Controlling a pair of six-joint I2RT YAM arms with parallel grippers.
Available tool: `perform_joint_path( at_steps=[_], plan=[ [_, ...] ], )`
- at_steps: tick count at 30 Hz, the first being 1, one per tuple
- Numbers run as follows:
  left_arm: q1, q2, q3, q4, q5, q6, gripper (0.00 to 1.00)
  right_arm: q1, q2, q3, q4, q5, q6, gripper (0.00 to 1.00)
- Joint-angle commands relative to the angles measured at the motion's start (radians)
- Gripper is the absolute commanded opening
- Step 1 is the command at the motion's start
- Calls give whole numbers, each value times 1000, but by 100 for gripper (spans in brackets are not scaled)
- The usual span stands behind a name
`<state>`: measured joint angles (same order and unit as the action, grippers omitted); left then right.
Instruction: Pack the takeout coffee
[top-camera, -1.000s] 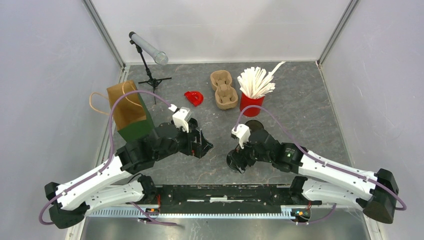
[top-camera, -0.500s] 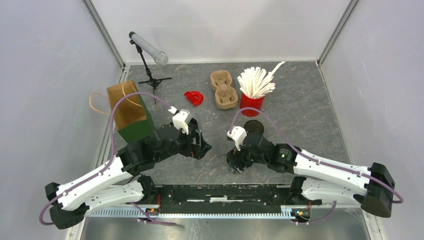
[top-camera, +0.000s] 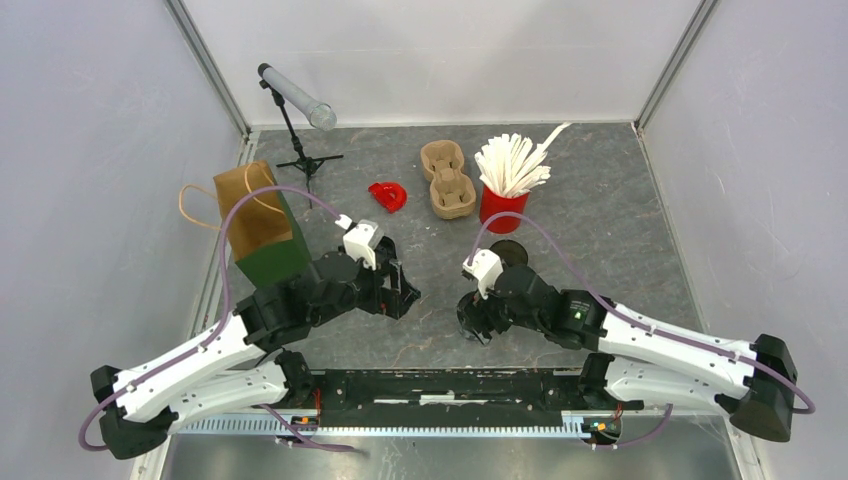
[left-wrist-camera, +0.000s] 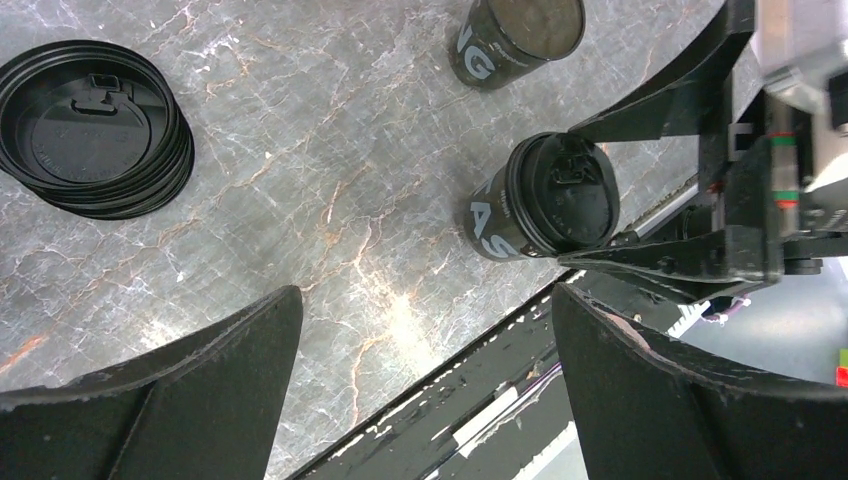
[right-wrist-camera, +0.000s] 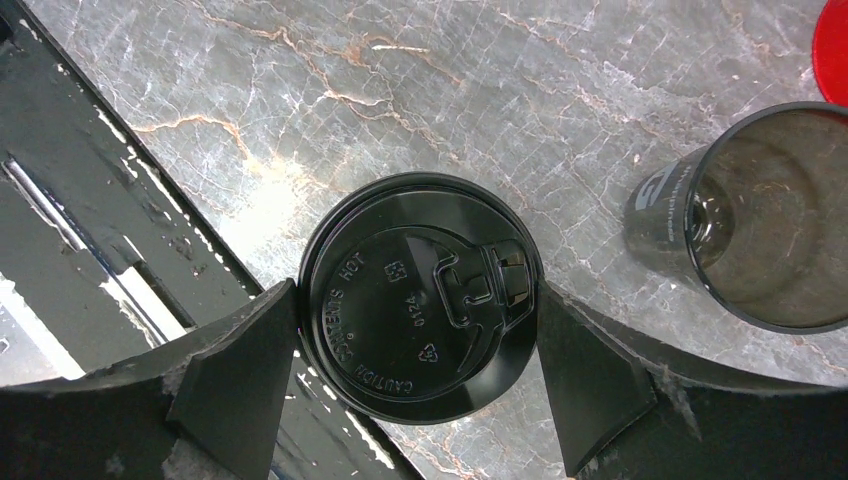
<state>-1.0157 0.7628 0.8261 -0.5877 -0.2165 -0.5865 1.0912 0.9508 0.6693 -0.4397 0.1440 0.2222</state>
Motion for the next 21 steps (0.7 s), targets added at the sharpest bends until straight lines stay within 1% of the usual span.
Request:
perform_joint_path(
  at_steps=[1, 6, 8, 11, 13, 21],
  plan=[
    [4, 0, -44, 75, 23, -9, 98, 4, -53, 21, 3, 35, -21, 83],
    [3, 53, -136, 229, 122, -114, 85, 4, -116, -47, 63, 31, -85, 83],
    [3, 86, -166, 301, 165, -149, 81, 3, -133, -65, 76, 29, -93, 83],
    [2, 154, -216, 460, 269, -208, 82, 4, -145, -80, 85, 20, -100, 82],
    [2, 203, -227, 538, 307, -240, 84, 4, -150, -91, 95, 21, -101, 82],
    [3, 326, -288, 774, 316, -297, 86, 5, -171, -130, 111, 16, -103, 82]
  ],
)
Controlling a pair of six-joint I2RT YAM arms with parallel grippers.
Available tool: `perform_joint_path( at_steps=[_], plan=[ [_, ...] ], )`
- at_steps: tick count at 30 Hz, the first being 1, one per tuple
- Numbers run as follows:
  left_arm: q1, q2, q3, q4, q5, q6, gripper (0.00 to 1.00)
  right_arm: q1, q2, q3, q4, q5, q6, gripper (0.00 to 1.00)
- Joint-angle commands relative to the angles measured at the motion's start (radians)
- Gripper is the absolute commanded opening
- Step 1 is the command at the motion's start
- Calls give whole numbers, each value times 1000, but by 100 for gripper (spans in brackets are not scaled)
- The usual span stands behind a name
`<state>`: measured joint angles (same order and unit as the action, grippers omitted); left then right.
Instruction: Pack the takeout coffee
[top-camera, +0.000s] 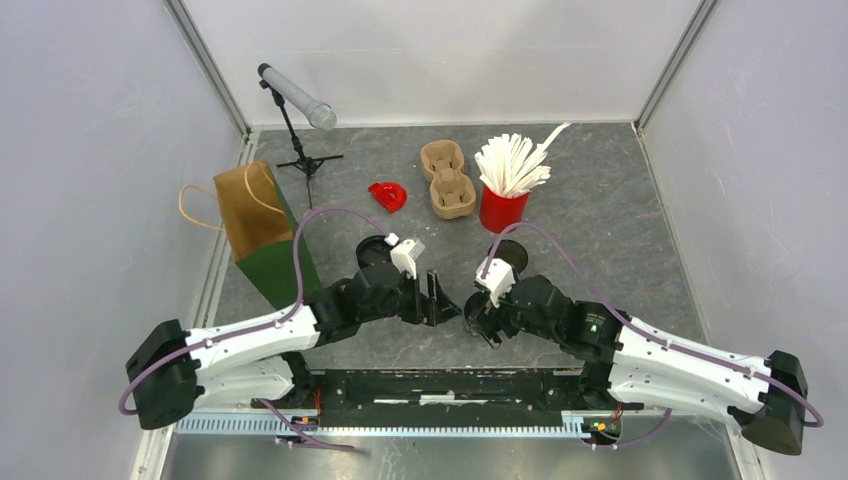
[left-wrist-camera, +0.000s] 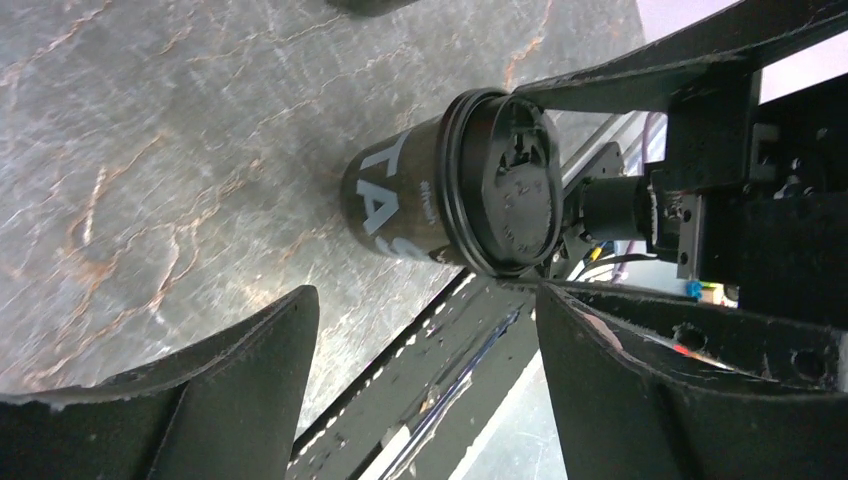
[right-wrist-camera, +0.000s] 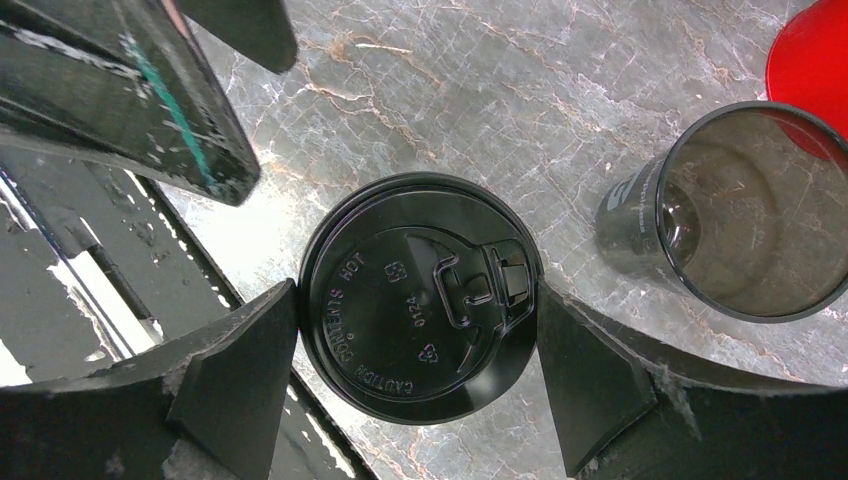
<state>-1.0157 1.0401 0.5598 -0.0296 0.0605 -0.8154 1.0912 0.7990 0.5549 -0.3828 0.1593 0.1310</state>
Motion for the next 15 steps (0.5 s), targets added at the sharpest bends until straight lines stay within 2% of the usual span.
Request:
perform_joint_path(
  at_steps=[1, 8, 9, 12, 15],
  plan=[
    [2, 70, -28, 252, 54, -75, 86, 4, -19, -19, 58, 1, -10, 82],
    [2, 247, -71, 457, 116, -109, 83, 4, -13, -44, 88, -9, 1, 81],
    [2, 268, -75, 472, 120, -112, 81, 4, -12, -46, 90, -9, 4, 81],
    [2, 317, -82, 410, 69, -125, 63, 4, -18, -56, 96, -6, 17, 81],
    [2, 307, -116, 417, 57, -142, 58, 3, -18, -59, 99, -12, 25, 80]
  ],
)
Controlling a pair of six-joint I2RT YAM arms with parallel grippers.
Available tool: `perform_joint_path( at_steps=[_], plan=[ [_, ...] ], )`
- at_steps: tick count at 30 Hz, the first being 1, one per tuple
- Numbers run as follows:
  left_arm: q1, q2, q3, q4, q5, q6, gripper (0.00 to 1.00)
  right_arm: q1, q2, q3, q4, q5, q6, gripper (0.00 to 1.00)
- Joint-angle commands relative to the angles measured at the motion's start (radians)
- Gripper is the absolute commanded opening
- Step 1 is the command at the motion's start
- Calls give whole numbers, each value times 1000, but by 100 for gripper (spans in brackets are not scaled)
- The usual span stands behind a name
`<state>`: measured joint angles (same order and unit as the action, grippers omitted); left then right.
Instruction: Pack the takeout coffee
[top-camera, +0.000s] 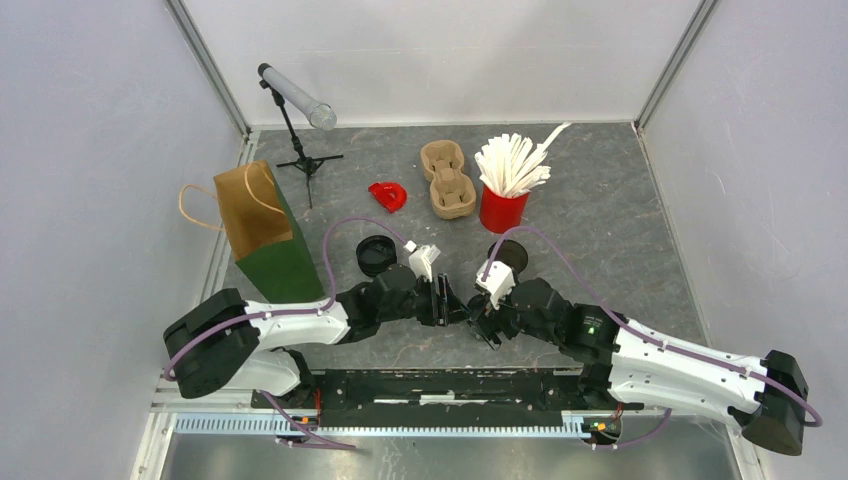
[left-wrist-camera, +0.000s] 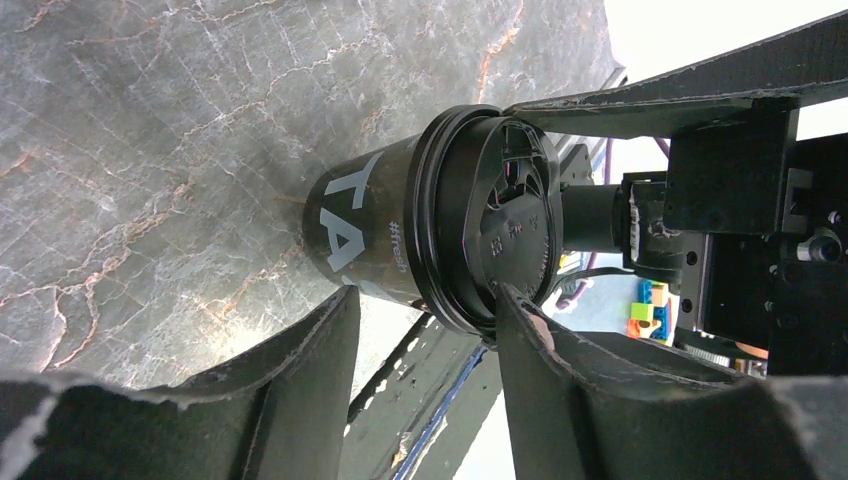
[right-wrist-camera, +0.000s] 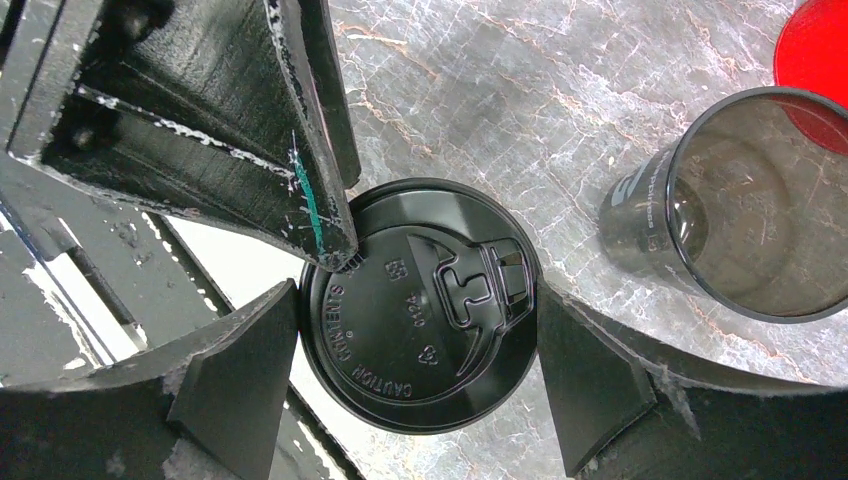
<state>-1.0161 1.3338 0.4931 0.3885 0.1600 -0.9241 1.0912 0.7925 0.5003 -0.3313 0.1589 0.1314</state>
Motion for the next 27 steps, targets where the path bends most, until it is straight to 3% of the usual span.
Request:
perform_joint_path(
  at_steps=[1, 3, 7, 14, 22, 27],
  plan=[
    [3, 1, -48, -13, -46, -33, 58, 4, -8, -6, 50, -14, 26, 80],
    [2, -34, -26, -63, -56, -18, 61, 4, 0, -9, 48, -10, 27, 80],
    [3, -153, 44, -222, -120, 26, 82, 4, 9, 2, -6, 37, 61, 80],
    [2, -366, 197, -552, -277, 157, 100, 3, -7, 54, -252, 174, 214, 82],
    [5, -395, 333, -811, -397, 275, 100, -48, 56, 168, -382, 313, 258, 85],
    [4, -390, 364, -887, -431, 285, 100, -156, 86, 162, -413, 323, 232, 88]
  ],
)
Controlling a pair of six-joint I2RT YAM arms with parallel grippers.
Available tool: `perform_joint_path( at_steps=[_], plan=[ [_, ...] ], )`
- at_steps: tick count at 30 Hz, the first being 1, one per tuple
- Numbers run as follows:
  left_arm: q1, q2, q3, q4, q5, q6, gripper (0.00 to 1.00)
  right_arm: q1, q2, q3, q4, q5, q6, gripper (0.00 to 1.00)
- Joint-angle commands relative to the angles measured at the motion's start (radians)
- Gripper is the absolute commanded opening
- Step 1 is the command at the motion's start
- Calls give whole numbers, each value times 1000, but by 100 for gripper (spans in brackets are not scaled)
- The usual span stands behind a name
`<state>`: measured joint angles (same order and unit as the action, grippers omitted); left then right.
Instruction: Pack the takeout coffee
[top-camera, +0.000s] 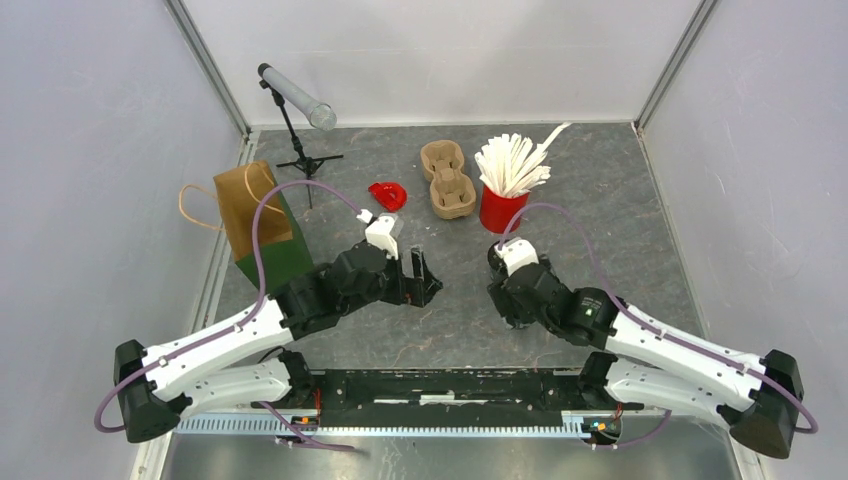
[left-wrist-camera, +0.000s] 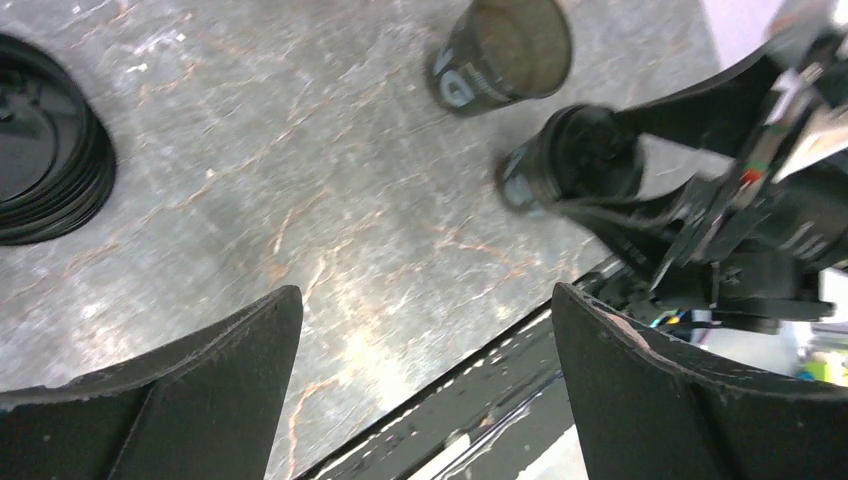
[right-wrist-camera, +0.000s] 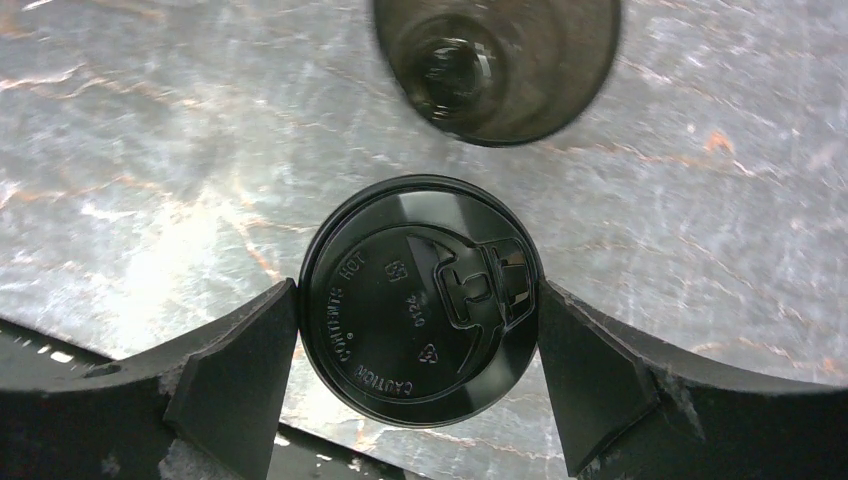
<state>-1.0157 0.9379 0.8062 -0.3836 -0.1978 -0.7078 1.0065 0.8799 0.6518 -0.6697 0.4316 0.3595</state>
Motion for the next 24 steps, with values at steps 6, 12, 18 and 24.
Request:
perform_joint_path(
  at_steps=[6, 12, 18, 24],
  plan=[
    [5, 81, 113, -225, -117, 79, 100, -298, -55, -54, -1, -35, -80, 89],
    [5, 85, 118, -221, -109, 77, 100, -439, 13, -67, 77, -118, -133, 91],
    [5, 75, 119, -236, -117, 81, 100, -472, -23, -58, 89, -135, -141, 98],
    [5, 74, 117, -236, -121, 77, 100, -477, -36, 8, 53, -133, -147, 98]
  ],
)
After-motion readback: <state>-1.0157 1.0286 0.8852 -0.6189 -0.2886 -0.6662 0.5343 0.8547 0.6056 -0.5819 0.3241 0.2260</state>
